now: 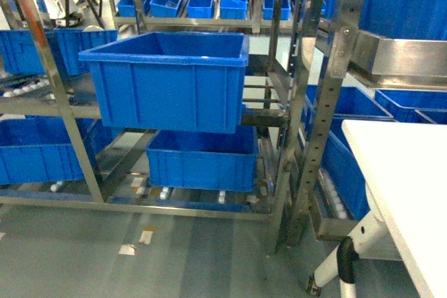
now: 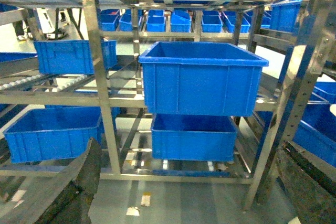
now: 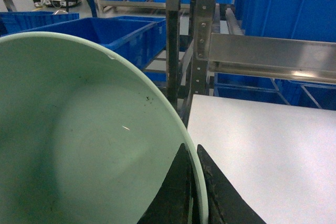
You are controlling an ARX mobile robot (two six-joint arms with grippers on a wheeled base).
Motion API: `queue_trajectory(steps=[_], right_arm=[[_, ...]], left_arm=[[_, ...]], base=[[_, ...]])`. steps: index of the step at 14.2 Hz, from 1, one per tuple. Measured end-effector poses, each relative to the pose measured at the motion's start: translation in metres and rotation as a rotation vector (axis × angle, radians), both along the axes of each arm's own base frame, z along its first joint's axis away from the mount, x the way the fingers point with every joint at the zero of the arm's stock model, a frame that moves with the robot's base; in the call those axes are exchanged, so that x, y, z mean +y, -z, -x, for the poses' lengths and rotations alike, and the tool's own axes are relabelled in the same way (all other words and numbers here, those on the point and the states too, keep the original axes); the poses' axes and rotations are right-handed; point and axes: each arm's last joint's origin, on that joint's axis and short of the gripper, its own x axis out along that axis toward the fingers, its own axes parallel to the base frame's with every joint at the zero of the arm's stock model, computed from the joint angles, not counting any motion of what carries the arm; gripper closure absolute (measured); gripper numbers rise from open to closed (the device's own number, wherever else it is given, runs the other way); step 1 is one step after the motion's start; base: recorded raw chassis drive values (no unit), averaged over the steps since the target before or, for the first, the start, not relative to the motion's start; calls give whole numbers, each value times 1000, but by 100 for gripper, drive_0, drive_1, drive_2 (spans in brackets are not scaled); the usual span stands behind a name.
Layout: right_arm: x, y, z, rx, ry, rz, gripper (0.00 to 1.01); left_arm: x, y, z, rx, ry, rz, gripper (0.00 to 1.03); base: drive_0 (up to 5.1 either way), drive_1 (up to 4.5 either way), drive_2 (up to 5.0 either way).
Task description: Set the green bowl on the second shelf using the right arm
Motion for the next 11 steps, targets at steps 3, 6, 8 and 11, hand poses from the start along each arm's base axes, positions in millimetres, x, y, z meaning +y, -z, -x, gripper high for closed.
queue_trajectory(steps=[3,6,8,11], right_arm=[[0,0,0,0,0,0,99],[0,0,0,0,0,0,99],[0,0,0,0,0,0,99],[0,0,0,-1,0,0,99]], left_arm=[[0,0,0,0,1,0,5],[0,0,0,1,1,0,5],[0,0,0,0,1,0,5],[0,0,0,0,0,0,5]], base=[[-502,243,243],[-502,243,243],[-502,243,243],[-502,243,243]])
